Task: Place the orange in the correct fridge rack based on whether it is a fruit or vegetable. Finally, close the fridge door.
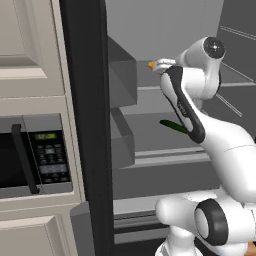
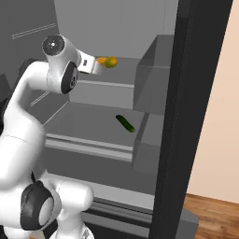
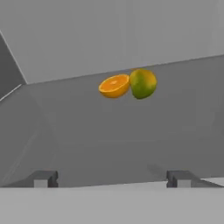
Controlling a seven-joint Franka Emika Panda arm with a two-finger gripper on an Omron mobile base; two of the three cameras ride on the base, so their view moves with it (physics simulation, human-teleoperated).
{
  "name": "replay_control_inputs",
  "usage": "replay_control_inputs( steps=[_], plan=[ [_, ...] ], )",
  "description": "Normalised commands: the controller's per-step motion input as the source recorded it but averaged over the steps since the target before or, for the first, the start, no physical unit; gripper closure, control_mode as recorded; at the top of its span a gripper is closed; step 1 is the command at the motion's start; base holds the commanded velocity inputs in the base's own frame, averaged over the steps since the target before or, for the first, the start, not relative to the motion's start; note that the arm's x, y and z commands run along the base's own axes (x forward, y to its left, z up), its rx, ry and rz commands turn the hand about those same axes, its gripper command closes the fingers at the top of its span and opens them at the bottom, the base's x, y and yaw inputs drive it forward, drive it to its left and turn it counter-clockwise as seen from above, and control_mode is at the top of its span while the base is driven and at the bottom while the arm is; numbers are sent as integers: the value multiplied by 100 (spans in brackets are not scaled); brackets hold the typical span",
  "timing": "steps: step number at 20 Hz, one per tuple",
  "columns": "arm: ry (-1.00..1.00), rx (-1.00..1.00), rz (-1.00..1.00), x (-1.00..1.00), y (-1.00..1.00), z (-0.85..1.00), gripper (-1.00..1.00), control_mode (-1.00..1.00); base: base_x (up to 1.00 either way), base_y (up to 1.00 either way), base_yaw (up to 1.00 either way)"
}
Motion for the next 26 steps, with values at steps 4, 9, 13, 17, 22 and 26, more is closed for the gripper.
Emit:
replay_control_inputs(
  steps=[4, 9, 13, 17, 22, 26],
  plan=[
    [2, -2, 0, -100, -13, -65, -100, -100, 0, 0, 0],
    [2, -1, 0, -91, -3, -57, -100, -100, 0, 0, 0],
    [8, 0, -2, -24, -4, -7, -100, -100, 0, 0, 0],
    [1, 0, 0, 0, -2, 0, -100, -100, 0, 0, 0],
    [0, 0, -1, 0, 0, 0, -100, -100, 0, 0, 0],
    [0, 0, 0, 0, 0, 0, -100, 100, -24, 0, -7]
  ],
)
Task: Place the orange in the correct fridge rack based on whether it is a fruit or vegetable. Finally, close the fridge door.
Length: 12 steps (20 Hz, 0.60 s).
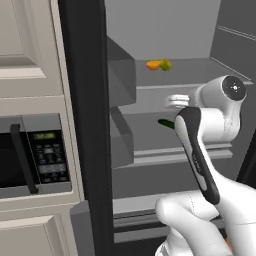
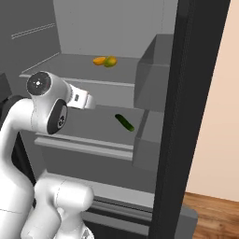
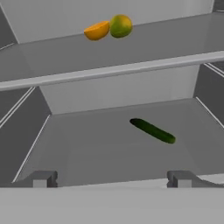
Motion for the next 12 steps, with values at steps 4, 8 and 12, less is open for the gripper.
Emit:
replay_control_inputs(
  steps=[4, 8, 12],
  plan=[
    [0, 0, 0, 0, 0, 0, -100, 100, -65, 0, -16],
    [0, 0, 0, 0, 0, 0, -100, 100, -67, 0, -15],
    [0, 0, 0, 0, 0, 0, -100, 100, -71, 1, -12]
  ],
)
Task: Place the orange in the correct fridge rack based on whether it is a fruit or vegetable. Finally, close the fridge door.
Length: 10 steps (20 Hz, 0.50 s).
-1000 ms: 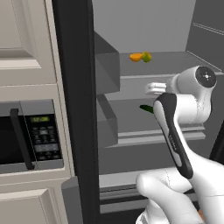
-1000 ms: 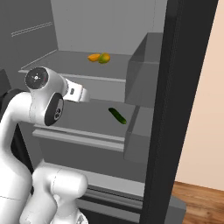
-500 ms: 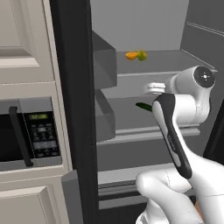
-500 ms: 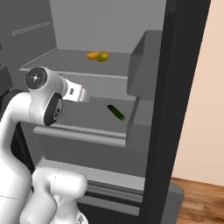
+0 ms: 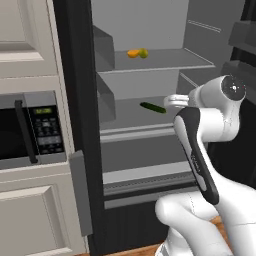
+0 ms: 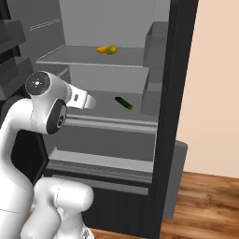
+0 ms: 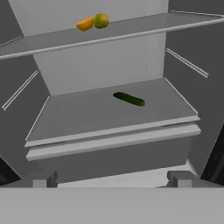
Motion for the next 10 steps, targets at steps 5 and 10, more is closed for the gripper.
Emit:
replay_control_inputs(
  steps=[5, 10],
  plan=[
    [0, 0, 0, 0, 0, 0, -100, 100, -40, 14, -9],
    [0, 0, 0, 1, 1, 0, -100, -100, 0, 2, -1]
  ],
)
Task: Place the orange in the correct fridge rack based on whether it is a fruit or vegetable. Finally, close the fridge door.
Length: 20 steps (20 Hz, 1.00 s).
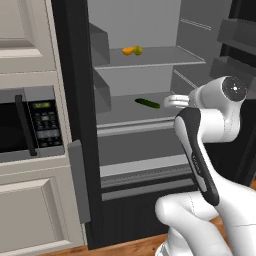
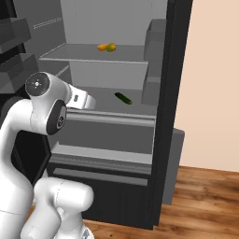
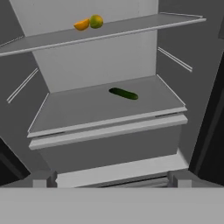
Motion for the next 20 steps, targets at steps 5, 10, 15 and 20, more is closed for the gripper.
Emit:
replay_control_inputs(
  steps=[5, 10, 15, 20],
  plan=[
    [0, 0, 0, 5, 0, 0, -100, -100, 0, 0, 0],
    [0, -1, 0, -10, 3, 0, -100, -100, 0, 0, 0],
    [-2, -11, 11, -52, 36, 0, -100, -100, 0, 0, 0],
    [-5, -18, 17, -76, 50, 0, -100, -100, 0, 0, 0]
  ],
)
